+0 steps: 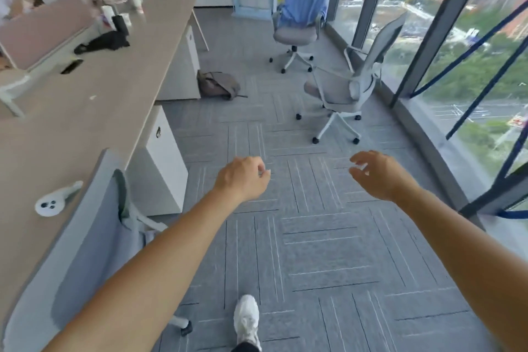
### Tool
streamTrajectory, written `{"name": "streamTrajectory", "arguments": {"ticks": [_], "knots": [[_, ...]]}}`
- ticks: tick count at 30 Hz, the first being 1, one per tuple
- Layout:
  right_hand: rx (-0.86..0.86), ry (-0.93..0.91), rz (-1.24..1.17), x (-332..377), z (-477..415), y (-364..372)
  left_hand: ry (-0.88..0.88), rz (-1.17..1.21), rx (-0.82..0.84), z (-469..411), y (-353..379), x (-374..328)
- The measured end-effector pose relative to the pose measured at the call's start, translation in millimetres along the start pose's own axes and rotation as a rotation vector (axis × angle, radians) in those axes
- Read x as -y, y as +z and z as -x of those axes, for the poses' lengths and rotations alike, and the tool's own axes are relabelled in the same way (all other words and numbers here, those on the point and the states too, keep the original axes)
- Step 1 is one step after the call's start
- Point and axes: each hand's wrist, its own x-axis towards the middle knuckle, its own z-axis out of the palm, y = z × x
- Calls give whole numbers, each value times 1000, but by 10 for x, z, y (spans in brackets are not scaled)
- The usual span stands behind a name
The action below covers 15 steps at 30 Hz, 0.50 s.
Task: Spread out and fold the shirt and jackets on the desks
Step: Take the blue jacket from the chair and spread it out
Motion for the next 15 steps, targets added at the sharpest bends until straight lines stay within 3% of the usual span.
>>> {"name": "streamTrajectory", "arguments": {"ticks": [15], "knots": [[-157, 363, 119, -1484, -1818, -1106, 497, -10, 223, -3599, 184, -1900]]}}
